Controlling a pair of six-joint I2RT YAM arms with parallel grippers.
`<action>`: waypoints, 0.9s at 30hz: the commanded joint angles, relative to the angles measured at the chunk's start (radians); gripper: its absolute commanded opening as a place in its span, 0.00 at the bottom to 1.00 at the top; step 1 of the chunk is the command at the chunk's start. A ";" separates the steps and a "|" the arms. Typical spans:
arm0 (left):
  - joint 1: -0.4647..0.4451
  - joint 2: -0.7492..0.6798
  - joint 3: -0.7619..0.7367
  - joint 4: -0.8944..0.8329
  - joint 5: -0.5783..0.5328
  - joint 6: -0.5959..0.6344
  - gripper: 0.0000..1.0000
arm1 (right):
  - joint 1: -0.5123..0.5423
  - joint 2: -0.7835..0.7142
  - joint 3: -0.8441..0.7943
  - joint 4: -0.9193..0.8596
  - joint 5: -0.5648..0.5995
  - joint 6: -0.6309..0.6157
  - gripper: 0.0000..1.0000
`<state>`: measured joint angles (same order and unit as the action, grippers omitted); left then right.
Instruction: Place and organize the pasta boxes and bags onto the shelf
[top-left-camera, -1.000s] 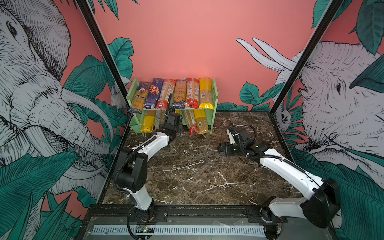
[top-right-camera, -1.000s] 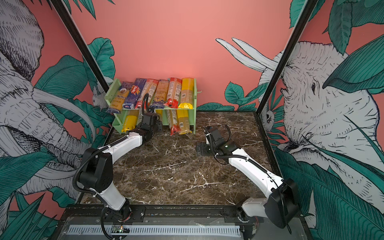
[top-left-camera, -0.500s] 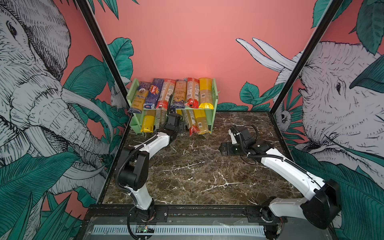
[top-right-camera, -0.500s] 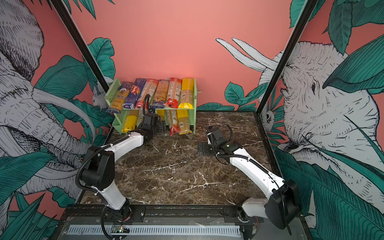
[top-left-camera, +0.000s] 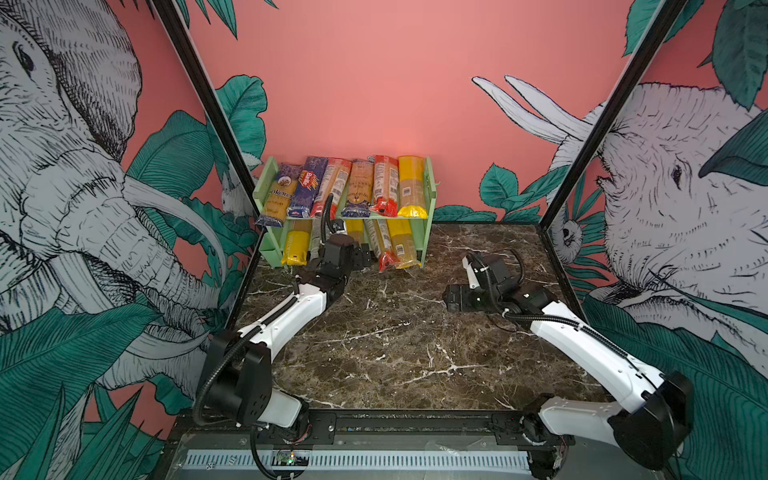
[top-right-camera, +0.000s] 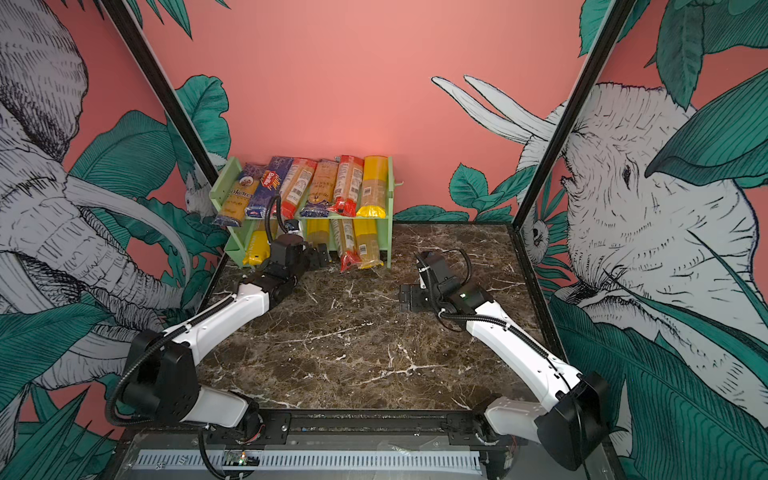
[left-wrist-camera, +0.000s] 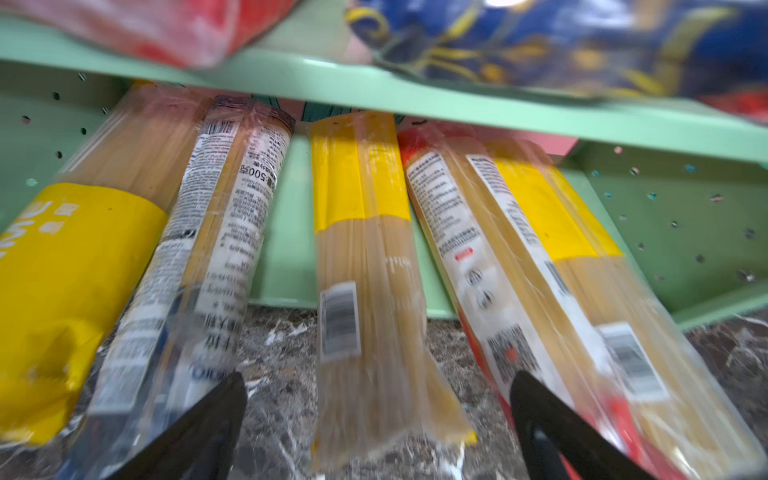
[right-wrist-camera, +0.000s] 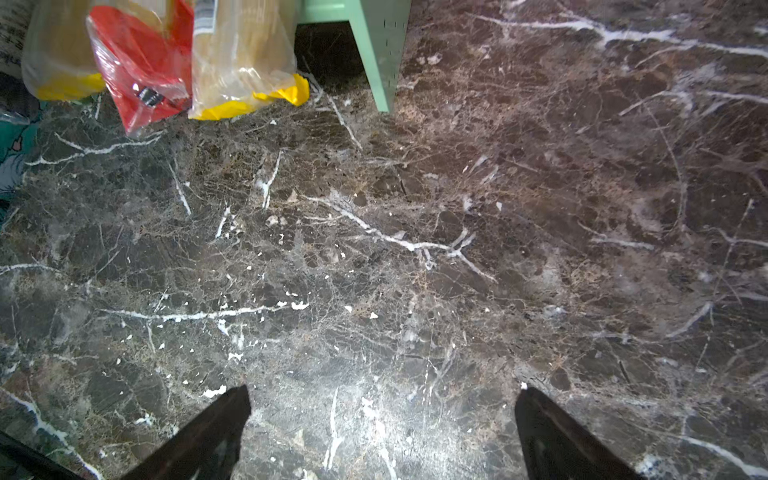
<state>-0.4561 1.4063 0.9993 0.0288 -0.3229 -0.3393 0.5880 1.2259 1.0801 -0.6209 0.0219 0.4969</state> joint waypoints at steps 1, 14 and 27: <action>-0.039 -0.103 -0.064 -0.059 -0.079 0.018 1.00 | -0.005 -0.036 -0.007 -0.024 0.051 -0.016 0.99; -0.061 -0.428 -0.299 -0.214 -0.257 0.088 1.00 | -0.010 -0.175 -0.154 0.003 0.348 -0.075 0.99; -0.065 -0.593 -0.639 0.174 -0.562 0.395 1.00 | -0.011 -0.421 -0.506 0.303 0.487 -0.242 0.99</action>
<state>-0.5167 0.8162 0.4339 -0.0002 -0.7986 -0.0807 0.5797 0.8371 0.5980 -0.4374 0.4393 0.3138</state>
